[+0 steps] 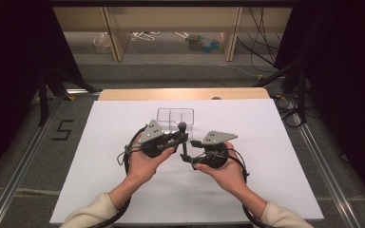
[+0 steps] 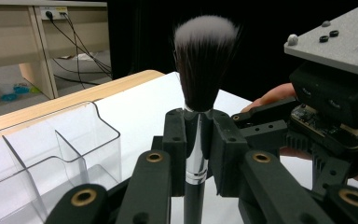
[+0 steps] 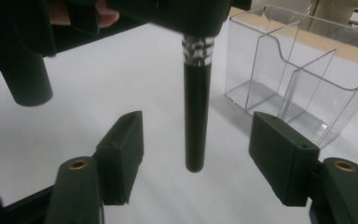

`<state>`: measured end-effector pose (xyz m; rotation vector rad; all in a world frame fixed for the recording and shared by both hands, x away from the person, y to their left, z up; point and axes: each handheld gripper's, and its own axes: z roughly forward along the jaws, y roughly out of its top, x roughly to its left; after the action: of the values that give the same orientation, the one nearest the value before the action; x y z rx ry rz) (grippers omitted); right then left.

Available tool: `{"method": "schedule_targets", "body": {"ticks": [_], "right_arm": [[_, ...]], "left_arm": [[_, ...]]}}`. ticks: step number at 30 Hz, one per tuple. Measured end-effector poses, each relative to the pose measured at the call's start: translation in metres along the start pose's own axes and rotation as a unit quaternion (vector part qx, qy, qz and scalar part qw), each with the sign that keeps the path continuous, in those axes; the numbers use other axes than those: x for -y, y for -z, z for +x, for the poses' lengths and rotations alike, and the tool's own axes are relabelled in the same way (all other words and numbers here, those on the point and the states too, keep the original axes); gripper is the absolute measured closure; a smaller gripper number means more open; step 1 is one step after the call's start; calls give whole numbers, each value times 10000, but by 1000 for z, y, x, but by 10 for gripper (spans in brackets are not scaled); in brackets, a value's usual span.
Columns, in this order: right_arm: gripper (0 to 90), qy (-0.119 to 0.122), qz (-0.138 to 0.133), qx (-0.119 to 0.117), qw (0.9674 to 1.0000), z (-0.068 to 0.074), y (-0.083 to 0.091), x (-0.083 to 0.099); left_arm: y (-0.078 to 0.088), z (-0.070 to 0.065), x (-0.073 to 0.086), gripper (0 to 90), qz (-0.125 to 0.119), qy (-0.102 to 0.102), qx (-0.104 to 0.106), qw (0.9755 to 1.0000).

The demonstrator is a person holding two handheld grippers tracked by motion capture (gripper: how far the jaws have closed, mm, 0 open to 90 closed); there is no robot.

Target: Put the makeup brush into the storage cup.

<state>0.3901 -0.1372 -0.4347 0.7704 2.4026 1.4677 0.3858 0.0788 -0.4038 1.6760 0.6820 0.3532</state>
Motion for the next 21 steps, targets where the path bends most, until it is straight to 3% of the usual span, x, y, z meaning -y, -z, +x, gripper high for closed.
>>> {"method": "schedule_targets", "body": {"ticks": [10,14,16,21], "right_arm": [[436,136,-264,74,9995,1,1,-1],[547,218,-391,-33,9990,2,1,-2],[578,321,-447,29,9985,1,1,-2],[662,272,-433,-44,9987,1,1,-1]], "left_arm": [[-2,-3,3,776,116,-9,30,9999],[-3,-4,3,776,167,-157,33,9997],[-4,-4,4,776,189,-155,36,9997],[-4,-6,4,776,196,-154,71,9997]]}}
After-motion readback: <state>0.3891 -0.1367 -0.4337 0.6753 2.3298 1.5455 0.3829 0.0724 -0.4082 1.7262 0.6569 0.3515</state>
